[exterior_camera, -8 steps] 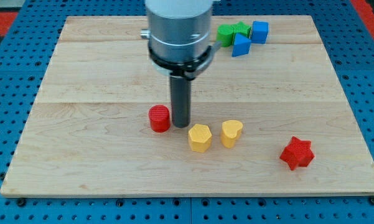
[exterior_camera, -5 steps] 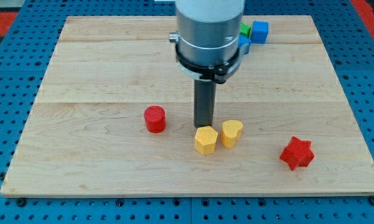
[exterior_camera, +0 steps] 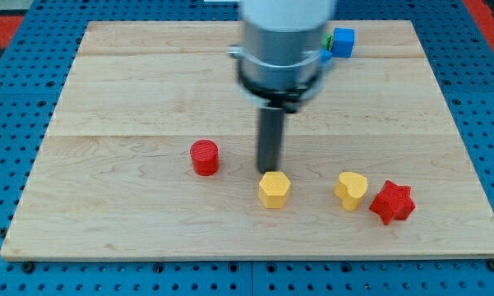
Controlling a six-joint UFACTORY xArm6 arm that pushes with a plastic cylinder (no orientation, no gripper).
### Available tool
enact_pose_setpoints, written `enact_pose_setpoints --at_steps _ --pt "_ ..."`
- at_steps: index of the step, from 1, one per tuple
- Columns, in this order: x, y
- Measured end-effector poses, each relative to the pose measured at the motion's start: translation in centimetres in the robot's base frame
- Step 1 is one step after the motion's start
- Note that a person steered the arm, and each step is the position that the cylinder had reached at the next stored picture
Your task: Push the yellow blocks into the red star
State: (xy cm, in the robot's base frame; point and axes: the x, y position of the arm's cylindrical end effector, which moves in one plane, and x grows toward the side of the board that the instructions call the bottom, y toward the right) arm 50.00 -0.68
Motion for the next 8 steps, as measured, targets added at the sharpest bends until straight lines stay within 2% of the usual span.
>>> enact_pose_setpoints --at_steps 1,3,5,6,7,8 --pt "1.4 -2.1" --pt "1.7 6.6" --pt "3.0 0.9" --pt "4.2 3.1" --pt "4.2 8.0" --pt "4.2 9.7"
